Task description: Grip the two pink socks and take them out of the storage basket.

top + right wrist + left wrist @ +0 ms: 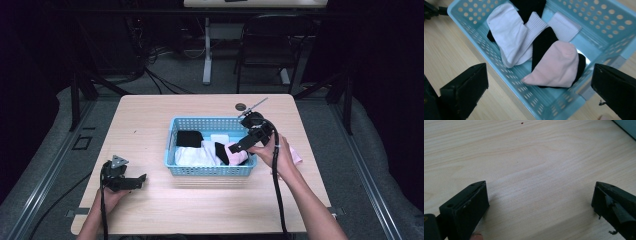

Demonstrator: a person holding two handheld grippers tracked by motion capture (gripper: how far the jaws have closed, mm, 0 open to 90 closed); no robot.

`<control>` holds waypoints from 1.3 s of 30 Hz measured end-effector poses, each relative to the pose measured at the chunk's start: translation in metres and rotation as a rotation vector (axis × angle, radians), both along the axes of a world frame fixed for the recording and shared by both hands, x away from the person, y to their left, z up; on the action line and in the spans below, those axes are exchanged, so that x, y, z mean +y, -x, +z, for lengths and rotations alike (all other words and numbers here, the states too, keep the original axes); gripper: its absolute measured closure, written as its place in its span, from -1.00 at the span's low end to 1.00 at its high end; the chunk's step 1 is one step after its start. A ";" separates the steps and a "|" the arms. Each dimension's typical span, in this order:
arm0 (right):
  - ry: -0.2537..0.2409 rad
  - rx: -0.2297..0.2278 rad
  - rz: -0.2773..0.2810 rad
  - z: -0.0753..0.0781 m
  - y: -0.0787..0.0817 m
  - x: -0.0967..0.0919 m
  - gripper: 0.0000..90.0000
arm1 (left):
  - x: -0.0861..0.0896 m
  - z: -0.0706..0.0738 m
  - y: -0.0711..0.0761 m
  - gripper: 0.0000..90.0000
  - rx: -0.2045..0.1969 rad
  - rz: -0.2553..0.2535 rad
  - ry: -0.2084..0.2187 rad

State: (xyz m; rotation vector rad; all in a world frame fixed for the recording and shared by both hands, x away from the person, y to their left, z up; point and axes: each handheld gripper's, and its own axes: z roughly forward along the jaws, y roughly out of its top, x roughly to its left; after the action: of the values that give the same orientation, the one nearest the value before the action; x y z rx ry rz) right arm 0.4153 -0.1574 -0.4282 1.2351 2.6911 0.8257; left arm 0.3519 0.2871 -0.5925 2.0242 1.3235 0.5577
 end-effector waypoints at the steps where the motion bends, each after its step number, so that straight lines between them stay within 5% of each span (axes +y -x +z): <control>1: 0.003 0.019 0.005 -0.007 -0.002 0.007 -0.96 | 0.000 0.000 0.000 -0.98 0.000 0.000 0.000; 17: 0.149 0.122 -0.027 -0.066 -0.026 0.031 -0.58 | 0.000 0.000 0.000 -0.98 0.000 -0.001 0.001; 25: 0.220 0.154 -0.037 -0.079 -0.033 0.031 -0.27 | 0.000 0.000 0.000 -0.98 0.000 -0.001 0.002; 32: 0.205 0.162 -0.070 -0.085 -0.036 0.030 -0.06 | 0.000 0.000 0.000 -0.98 0.001 -0.001 0.002; 39: 0.221 0.180 -0.079 -0.088 -0.039 0.028 0.61 | 0.000 0.000 0.000 -0.98 0.000 -0.001 0.002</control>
State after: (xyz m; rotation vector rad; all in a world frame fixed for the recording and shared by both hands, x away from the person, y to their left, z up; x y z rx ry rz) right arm 0.4538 -0.1294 -0.5165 1.4110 2.7544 0.4124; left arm 0.3522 0.2870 -0.5926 2.0234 1.3226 0.5557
